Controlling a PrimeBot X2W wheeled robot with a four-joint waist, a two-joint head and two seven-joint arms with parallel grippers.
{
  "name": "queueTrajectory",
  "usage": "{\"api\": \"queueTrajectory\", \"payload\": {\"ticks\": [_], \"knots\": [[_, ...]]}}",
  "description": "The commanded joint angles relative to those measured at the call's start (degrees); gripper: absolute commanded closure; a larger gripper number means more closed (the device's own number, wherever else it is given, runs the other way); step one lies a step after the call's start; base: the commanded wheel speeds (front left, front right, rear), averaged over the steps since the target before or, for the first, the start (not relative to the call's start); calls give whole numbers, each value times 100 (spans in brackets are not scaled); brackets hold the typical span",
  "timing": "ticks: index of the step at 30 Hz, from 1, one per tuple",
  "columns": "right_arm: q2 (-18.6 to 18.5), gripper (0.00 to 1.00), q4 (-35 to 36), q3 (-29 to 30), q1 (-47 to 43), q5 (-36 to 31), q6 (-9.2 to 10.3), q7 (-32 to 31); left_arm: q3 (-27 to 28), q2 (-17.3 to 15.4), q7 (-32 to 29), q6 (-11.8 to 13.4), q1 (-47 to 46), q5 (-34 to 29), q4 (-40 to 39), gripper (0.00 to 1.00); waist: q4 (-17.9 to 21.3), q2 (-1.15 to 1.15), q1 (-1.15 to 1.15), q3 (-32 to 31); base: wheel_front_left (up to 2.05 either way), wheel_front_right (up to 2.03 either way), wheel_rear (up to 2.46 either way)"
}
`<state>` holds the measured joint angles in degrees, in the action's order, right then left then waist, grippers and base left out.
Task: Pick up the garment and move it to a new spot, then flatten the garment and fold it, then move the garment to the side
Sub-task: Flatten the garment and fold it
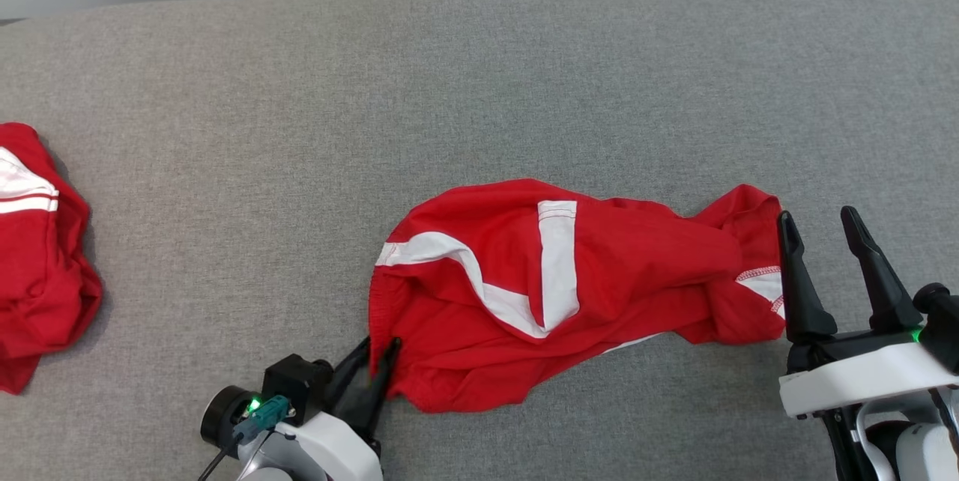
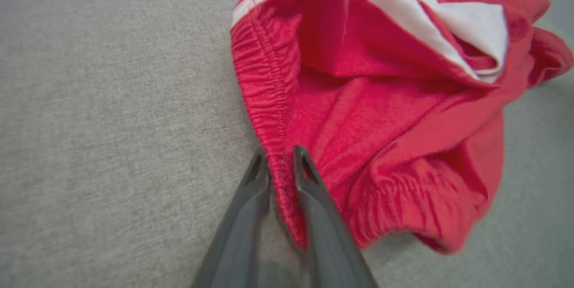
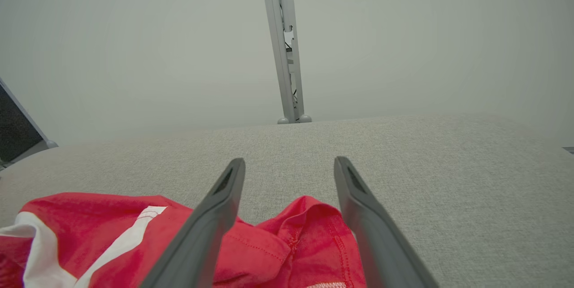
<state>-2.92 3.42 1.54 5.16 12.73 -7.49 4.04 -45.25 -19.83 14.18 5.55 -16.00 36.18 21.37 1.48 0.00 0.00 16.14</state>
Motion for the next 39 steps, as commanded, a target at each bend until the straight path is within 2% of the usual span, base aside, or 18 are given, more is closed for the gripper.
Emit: {"api": "queueTrajectory", "payload": {"ticks": [1, 5, 14, 21, 28, 39], "knots": [[-15, 0, 16, 12, -67, 40, -1, -39, 72, 30, 22, -28, 58, 112, 39, 0, -12, 0, 0, -54, 0, 0, 0], [-15, 0, -2, -21, -92, 54, -1, -49, 233, 90, 63, 79, 80, 164, -77, 0, 4, 0, 0, -142, 0, 0, 0], [-159, 0, -26, -193, -171, -30, -1, -149, 1556, 116, 103, 727, 294, -301, -1417, 0, 40, 0, 0, -423, 0, 0, 0], [-277, 0, -92, -311, -185, -50, -1, -232, 2335, -60, 105, 1023, 602, -617, -1928, 0, 21, 0, 0, -549, 0, 0, 0], [-411, 0, -259, -406, -234, -34, -1, -284, 2766, -315, 106, 1105, 1103, -588, -2108, 0, 7, 0, 0, -701, 0, 0, 0], [-473, 0, -338, -391, -278, 27, -1, -322, 2828, -473, 38, 1096, 1486, -473, -2288, 0, -64, 0, 0, -794, 0, 0, 0]]}}
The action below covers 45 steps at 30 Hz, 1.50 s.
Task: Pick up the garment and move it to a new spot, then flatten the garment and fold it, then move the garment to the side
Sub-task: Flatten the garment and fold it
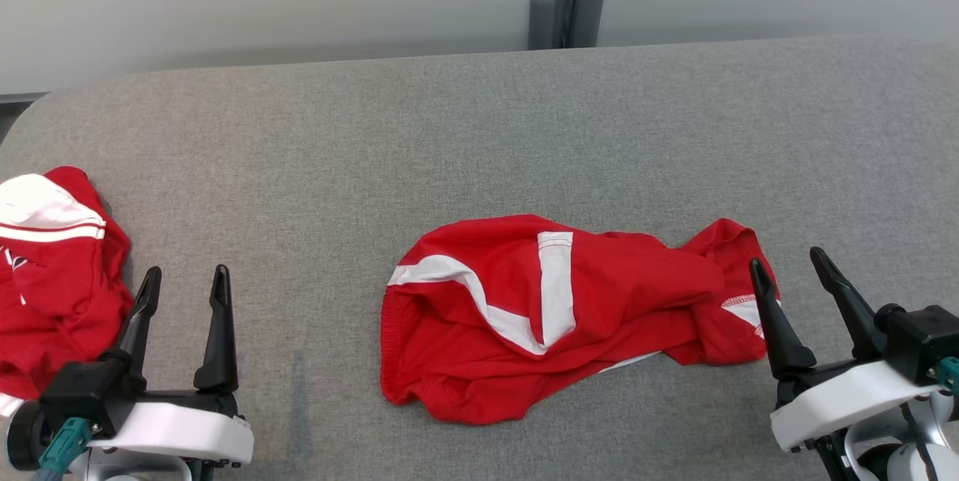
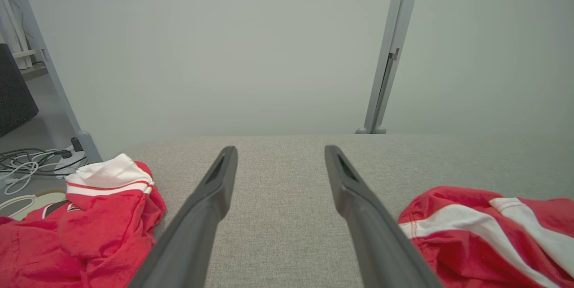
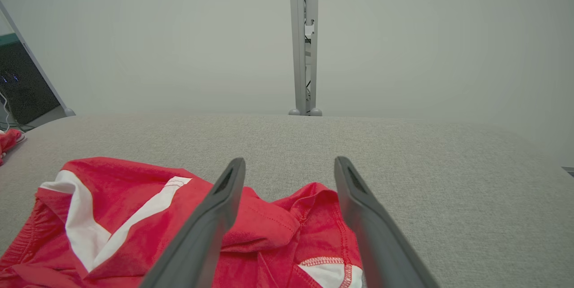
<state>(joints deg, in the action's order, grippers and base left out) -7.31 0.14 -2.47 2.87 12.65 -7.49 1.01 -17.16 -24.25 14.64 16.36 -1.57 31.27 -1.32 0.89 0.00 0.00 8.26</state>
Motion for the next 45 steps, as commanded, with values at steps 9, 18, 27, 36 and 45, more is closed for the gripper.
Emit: {"api": "queueTrajectory", "payload": {"ticks": [9, 18, 27, 36, 45], "knots": [[-69, 0, -57, 46, 7, 113, -1, -22, -39, -28, -71, 34, -25, 23, -62, 0, -85, 0, 0, 23, 0, 0, 0], [-648, 0, -604, -521, 683, 514, -1, -628, -306, 131, -110, -111, -416, -73, 3, 0, -566, 0, 0, 224, 0, 0, 0], [-1466, 0, -1283, -2071, 1705, 1345, -1, -1722, -408, 413, 1, -284, -659, -67, 391, 0, -1012, 0, 0, 359, 0, 0, 0], [-1858, 100, -1582, -2465, 1913, 1870, -1, -2242, -332, 551, 44, -378, -687, -134, 544, 0, -1137, 0, 0, 409, 0, 0, 0], [-1741, 100, -1150, -1979, 1481, 1841, -1, -1498, -202, 574, 56, -439, -686, -226, 585, 0, -987, 0, 0, 443, 0, 0, 0]]}}
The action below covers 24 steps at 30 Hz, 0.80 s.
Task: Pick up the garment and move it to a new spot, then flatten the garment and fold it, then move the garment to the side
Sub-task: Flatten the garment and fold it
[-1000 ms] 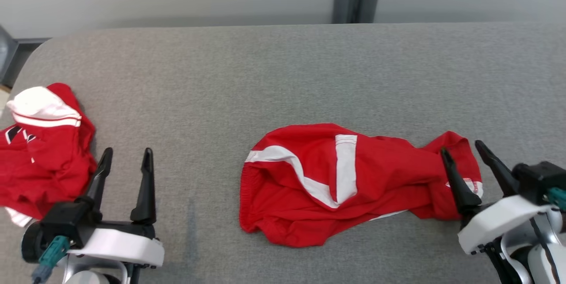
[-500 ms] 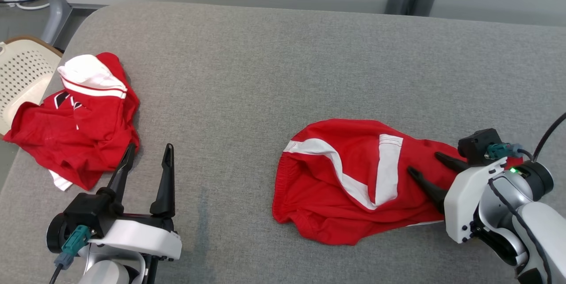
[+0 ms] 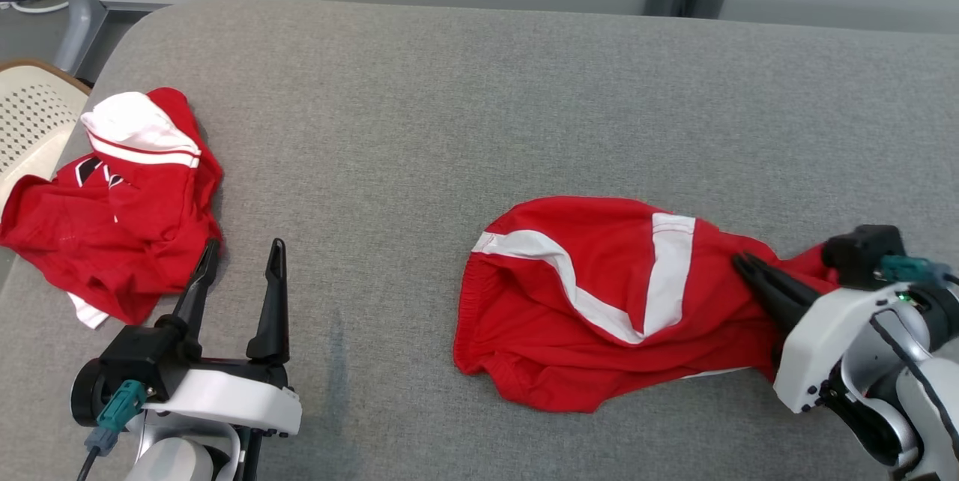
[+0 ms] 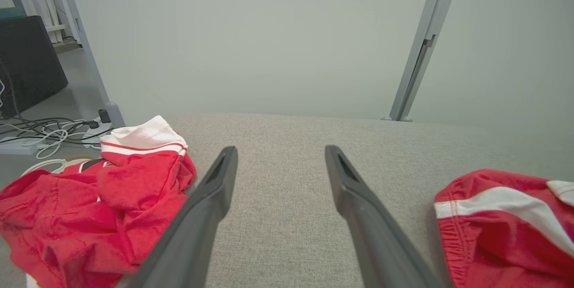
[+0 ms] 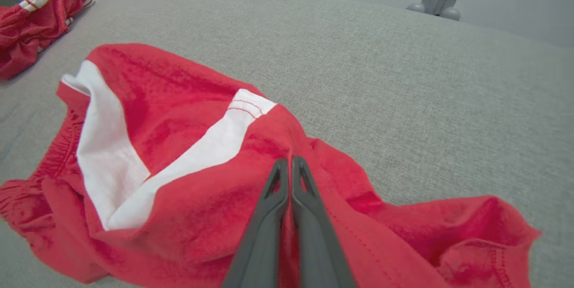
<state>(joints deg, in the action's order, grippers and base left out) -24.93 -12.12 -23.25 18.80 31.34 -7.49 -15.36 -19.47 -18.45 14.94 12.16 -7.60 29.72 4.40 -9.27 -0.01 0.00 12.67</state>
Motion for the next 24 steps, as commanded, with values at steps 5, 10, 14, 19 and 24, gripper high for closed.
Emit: {"api": "queueTrajectory", "payload": {"ticks": [5, 10, 14, 19, 24], "knots": [[349, 100, 448, 751, -724, -192, -1, 772, 97, -3, 28, -23, -41, -106, -16, 0, 151, 1, 0, -3, 0, 0, 0], [821, 100, 657, 1357, -1331, -224, -1, 1302, 137, -11, 29, 6, 5, -149, -62, 0, 249, 1, 0, -15, 0, 0, 0], [1265, 100, 628, 1717, -1762, -269, -1, 1810, 169, -23, 29, 64, 81, -165, -130, 0, 371, 1, 0, -21, 0, 0, 0], [1431, 100, 8, 1680, -1800, -254, -1, 2294, 164, -60, -8, 102, 113, -150, -189, 0, 511, 1, 0, -34, 0, 0, 0], [1476, 100, -756, 1658, -1639, -175, -1, 2708, 143, -81, -53, 131, 120, -146, -208, 0, 558, 1, 0, -89, 0, 0, 0]]}}
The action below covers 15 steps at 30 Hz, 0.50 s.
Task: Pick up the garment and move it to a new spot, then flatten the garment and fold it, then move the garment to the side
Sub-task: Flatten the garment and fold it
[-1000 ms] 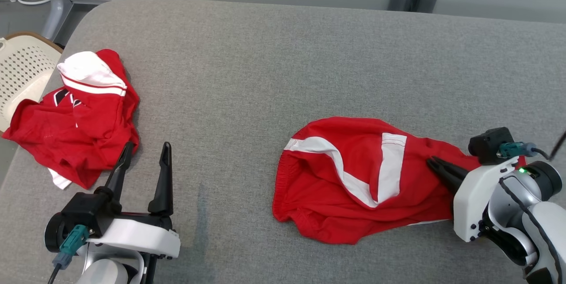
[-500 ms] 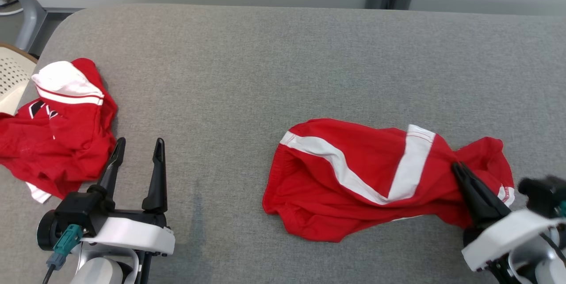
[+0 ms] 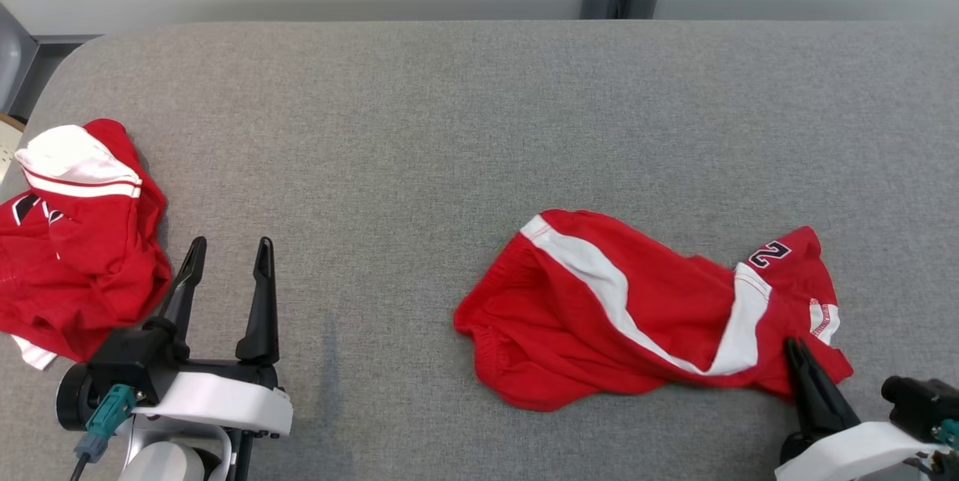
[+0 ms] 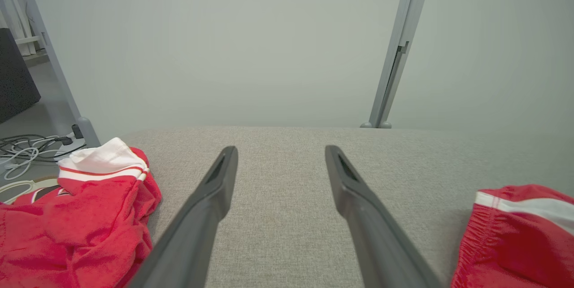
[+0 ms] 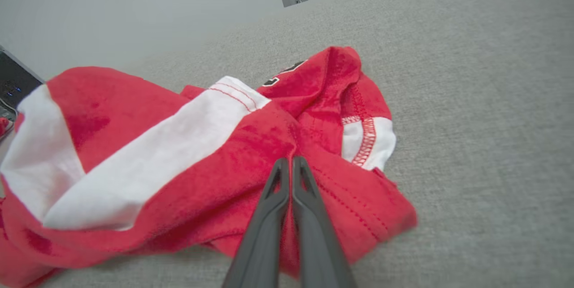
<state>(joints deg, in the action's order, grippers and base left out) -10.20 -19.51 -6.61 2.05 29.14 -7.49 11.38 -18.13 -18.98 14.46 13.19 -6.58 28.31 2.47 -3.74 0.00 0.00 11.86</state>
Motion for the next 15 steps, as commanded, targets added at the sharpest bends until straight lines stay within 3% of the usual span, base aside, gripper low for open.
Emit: {"api": "queueTrajectory", "payload": {"ticks": [1, 3, 4, 9, 15], "knots": [[31, 100, -140, -40, 80, 84, -1, 83, 10, -28, -2, 40, 27, -4, -22, 0, 12, 0, 0, -21, 0, 0, 0], [39, 52, -404, -98, 124, 145, -1, 125, 5, -34, -14, 52, 46, 3, -34, 0, 28, 0, 0, -45, 0, 0, 0], [39, 0, -485, -134, 164, 180, -1, 157, 1, -33, -17, 63, 59, 8, -42, 0, 35, 0, 0, -54, 0, 0, 0], [-17, 0, -579, -269, 248, 150, -1, 291, 16, -53, -27, 99, 152, 49, -63, 0, 86, 0, 0, -126, 0, 0, 0], [-173, 0, 132, -198, 222, -297, -1, 348, 61, -101, -64, 197, 293, 78, -153, 0, 184, 0, 0, -204, 0, 0, 0]]}}
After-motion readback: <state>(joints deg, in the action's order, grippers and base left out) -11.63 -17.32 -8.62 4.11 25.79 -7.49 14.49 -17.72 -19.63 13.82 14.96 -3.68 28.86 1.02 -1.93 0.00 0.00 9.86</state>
